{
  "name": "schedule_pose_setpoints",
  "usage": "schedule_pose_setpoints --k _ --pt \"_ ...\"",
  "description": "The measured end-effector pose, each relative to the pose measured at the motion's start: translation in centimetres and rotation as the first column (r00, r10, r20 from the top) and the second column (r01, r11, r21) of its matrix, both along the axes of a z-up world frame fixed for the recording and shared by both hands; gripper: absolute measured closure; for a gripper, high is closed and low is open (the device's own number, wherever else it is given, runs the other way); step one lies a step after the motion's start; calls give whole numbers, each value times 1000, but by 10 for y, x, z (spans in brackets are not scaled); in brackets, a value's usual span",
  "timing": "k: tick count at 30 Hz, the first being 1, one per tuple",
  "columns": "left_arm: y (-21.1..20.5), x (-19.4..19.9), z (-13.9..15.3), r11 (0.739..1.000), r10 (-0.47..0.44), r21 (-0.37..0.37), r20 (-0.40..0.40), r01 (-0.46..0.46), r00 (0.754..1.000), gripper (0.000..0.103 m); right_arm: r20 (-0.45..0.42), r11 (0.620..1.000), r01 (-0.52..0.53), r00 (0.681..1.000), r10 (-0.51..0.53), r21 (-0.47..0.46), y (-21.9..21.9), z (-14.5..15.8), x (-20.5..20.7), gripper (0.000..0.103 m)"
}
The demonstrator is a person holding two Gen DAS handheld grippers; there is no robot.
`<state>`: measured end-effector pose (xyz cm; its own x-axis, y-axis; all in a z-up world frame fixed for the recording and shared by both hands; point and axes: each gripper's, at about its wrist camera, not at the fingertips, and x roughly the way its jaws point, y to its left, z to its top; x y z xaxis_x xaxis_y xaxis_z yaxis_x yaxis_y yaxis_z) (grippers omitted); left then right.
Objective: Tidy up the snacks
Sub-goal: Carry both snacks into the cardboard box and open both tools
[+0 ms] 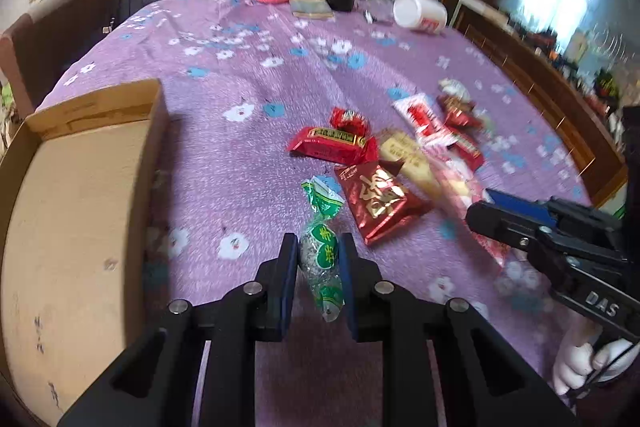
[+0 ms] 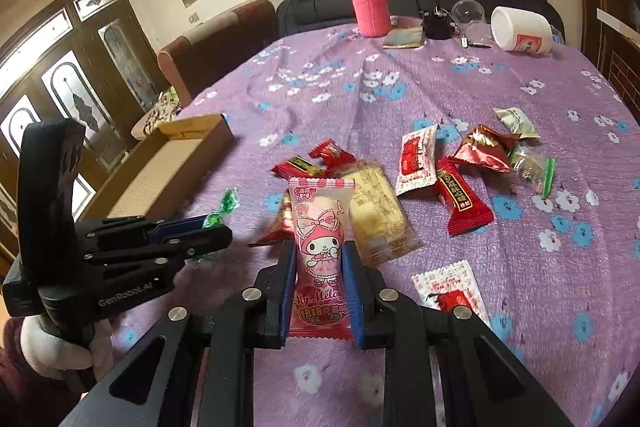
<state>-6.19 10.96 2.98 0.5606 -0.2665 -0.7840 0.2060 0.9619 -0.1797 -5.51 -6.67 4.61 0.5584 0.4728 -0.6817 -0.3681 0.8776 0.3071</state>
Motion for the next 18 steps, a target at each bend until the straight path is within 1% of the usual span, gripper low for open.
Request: schedule_pose_setpoints --k 4,6,8,9,12,15,18 --pt "30 -28 24 997 46 -68 47 -42 998 83 23 1000 -28 999 28 -10 15 18 -14 79" --pt "58 -45 37 992 97 -92 72 -90 993 83 39 998 -58 997 59 -12 31 29 -22 79" --pt "88 -59 43 983 163 -97 88 -154 983 83 44 996 -93 995 93 -1 48 36 -28 79" --pt "102 -65 45 978 195 -96 94 -186 976 83 45 992 -125 991 124 8 62 41 -30 79" --pt "148 -80 43 950 305 -93 91 -297 948 83 21 981 -192 981 191 41 97 46 -34 78" --pt "187 -91 37 914 404 -64 87 -400 911 83 -13 961 -267 963 268 71 143 45 -34 78" --pt "212 -96 30 890 456 -52 76 -453 887 83 -43 945 -320 945 323 64 186 38 -35 78"
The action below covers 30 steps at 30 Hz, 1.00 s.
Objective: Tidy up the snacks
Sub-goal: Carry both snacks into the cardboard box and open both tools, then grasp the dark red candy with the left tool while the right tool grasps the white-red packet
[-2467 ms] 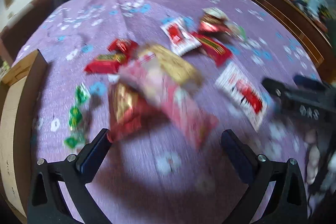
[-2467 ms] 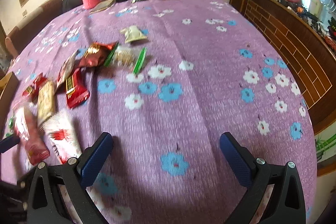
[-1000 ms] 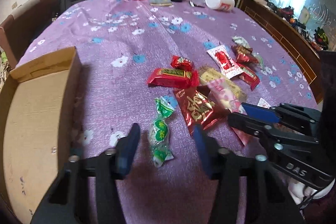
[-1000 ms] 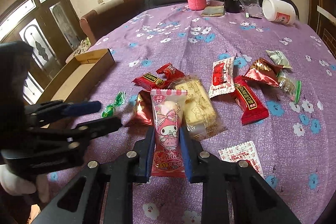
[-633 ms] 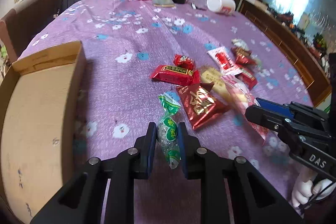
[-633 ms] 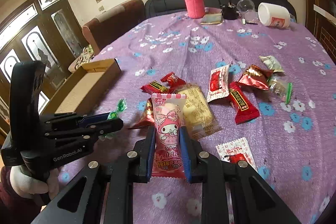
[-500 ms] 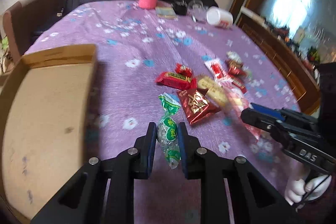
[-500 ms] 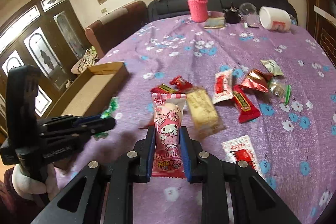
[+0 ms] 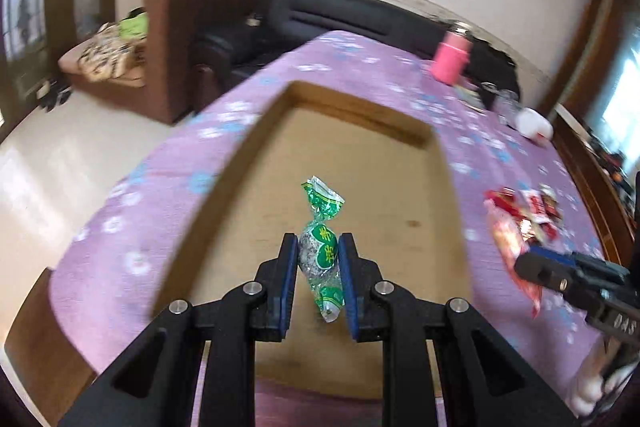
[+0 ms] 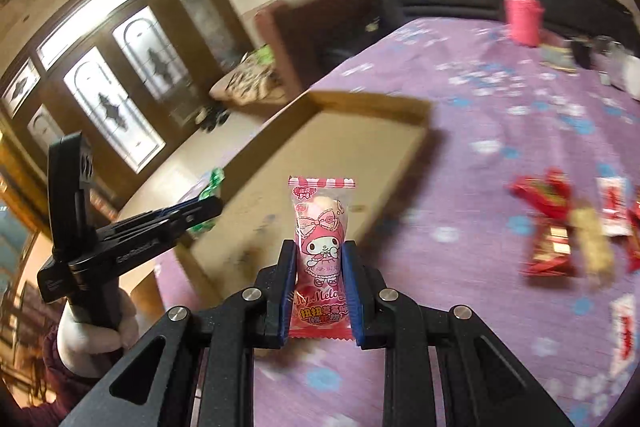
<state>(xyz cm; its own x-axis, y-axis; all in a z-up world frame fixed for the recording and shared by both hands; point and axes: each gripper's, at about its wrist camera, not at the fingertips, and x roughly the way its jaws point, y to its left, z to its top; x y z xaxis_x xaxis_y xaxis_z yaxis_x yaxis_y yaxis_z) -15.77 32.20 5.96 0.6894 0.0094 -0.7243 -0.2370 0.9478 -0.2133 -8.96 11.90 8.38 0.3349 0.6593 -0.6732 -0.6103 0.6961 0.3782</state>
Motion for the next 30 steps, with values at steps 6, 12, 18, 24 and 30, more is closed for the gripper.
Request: schedule_pose_setpoints --k 6,12,18,24,30 --pt "30 0 -21 999 31 -14 -41 -32 999 83 -60 996 -76 995 74 -36 73 -26 4 78" --pt "35 0 -28 998 19 -59 -38 -21 999 73 -103 995 -83 992 77 -54 99 -49 12 77" --pt "24 -10 -5 997 17 -77 44 -14 999 43 -50 999 -44 998 44 -8 74 -32 13 77" --pt "-19 -18 31 993 -81 -76 143 92 986 26 134 991 125 983 -129 37 -24 13 -2 33" --pt "-88 -6 49 958 -261 -76 174 277 950 18 153 900 435 891 -427 -20 -168 14 14 20"
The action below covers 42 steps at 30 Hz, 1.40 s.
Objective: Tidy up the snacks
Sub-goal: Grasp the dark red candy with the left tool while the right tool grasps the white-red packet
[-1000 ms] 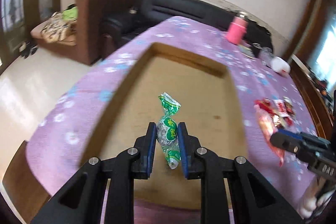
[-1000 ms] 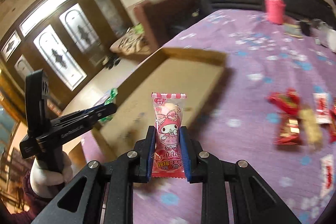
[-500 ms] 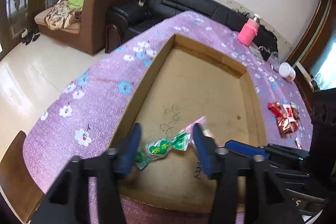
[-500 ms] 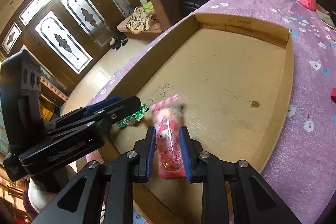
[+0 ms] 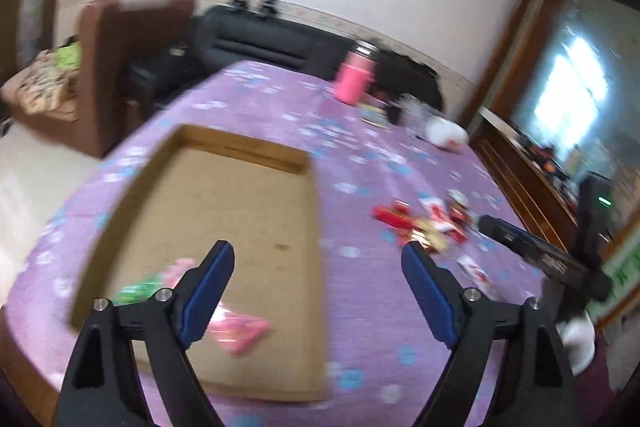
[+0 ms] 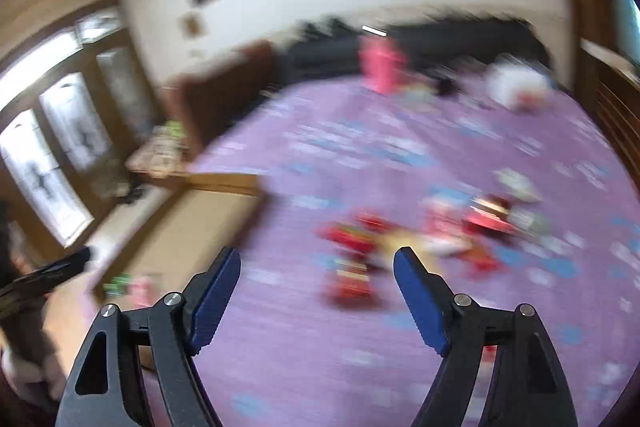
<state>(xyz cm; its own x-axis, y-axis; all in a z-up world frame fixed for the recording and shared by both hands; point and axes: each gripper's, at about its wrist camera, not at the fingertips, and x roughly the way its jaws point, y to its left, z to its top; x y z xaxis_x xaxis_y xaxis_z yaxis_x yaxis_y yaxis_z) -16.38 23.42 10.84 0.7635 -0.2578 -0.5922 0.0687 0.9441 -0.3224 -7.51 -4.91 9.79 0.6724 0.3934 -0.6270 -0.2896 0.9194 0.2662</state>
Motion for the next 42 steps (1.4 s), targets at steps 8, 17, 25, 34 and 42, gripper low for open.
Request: schedule_pose_setpoints --k 8,17,25,34,42 --pt "-97 57 -32 982 -188 -20 -106 187 976 18 -148 995 57 987 -69 -86 -73 -60 16 33" --pt "-148 127 -69 980 -194 1 -204 199 959 18 -168 981 16 984 -49 -192 -69 -87 22 48" --pt "-182 151 -95 968 -195 103 -254 228 947 19 -154 974 11 987 -47 -226 -68 -86 19 50" --pt "-193 151 -102 951 -176 206 -248 229 953 66 -159 969 3 986 -44 -249 -66 -86 14 50" --pt "-178 130 -84 962 -196 147 -205 228 959 72 -158 970 -6 987 -34 -245 -66 -84 2 72"
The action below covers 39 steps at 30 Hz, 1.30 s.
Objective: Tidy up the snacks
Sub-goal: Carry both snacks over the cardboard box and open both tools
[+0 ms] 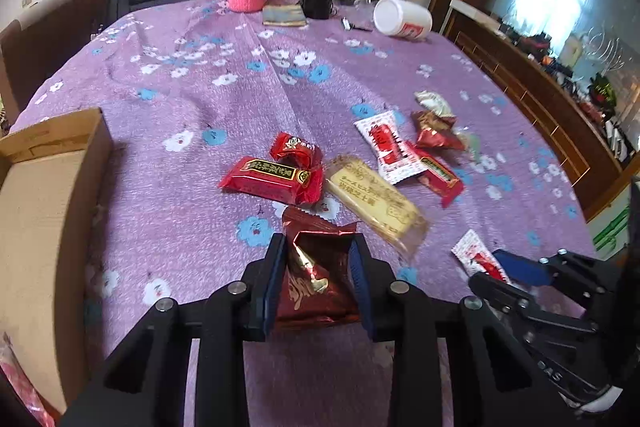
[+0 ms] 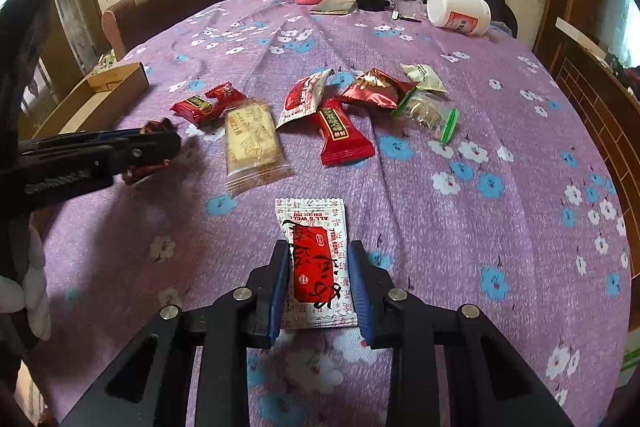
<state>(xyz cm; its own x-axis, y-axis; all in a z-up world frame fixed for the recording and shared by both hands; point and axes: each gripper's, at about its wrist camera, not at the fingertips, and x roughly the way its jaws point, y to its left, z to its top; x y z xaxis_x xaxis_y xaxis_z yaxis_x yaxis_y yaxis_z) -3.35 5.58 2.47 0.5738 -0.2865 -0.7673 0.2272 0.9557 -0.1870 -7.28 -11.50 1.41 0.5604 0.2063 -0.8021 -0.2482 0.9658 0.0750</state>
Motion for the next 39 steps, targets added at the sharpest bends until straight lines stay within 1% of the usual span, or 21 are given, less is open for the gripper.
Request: schedule_pose_setpoints --k 2,5,9,10,13,17,20,23,28,30,34,36,37,38,39 --pt "8 -10 7 1000 7 -29 12 -6 1000 72 0 1000 5 1000 -5 19 -1 3 -4 73" --pt "25 -24 17 998 26 -66 32 -24 999 72 26 1000 4 1000 -5 28 2 17 -13 72" --pt "59 -46 32 989 88 -123 61 -80 994 72 64 998 -36 997 33 43 17 37 -23 72" --pt "72 -53 37 985 112 -142 69 -101 991 72 72 997 -56 996 52 52 25 42 -26 72" --pt "104 -68 44 972 180 -166 87 -164 980 72 87 992 -107 991 101 64 49 52 -28 72" --pt "153 -89 48 947 269 -209 102 -244 958 72 99 978 -193 978 185 76 93 63 -31 72" --pt "184 -104 51 928 319 -238 111 -287 941 72 107 962 -258 963 249 83 128 71 -34 72" --pt "214 -117 50 908 368 -255 113 -331 923 72 96 937 -330 942 320 113 164 76 -33 72" --pt "259 -129 35 866 439 -301 75 -399 896 72 61 900 -407 913 403 156 214 77 -26 72" --pt "272 -130 27 852 454 -318 51 -417 889 72 43 890 -426 904 425 165 234 73 -22 71" --pt "285 -127 10 842 456 -326 5 -429 890 72 -3 875 -443 892 452 193 263 62 -14 71" --pt "287 -126 3 838 457 -329 -16 -436 889 72 -26 874 -447 888 460 191 276 53 -10 71" --pt "287 -126 3 838 457 -328 -13 -435 890 72 -37 873 -450 885 464 185 283 49 -8 71" --pt "286 -126 4 840 455 -329 -8 -432 890 71 -50 873 -455 881 470 177 290 44 -7 71" --pt "287 -127 5 840 455 -331 -6 -431 891 67 -60 872 -458 879 473 171 295 40 -6 69"
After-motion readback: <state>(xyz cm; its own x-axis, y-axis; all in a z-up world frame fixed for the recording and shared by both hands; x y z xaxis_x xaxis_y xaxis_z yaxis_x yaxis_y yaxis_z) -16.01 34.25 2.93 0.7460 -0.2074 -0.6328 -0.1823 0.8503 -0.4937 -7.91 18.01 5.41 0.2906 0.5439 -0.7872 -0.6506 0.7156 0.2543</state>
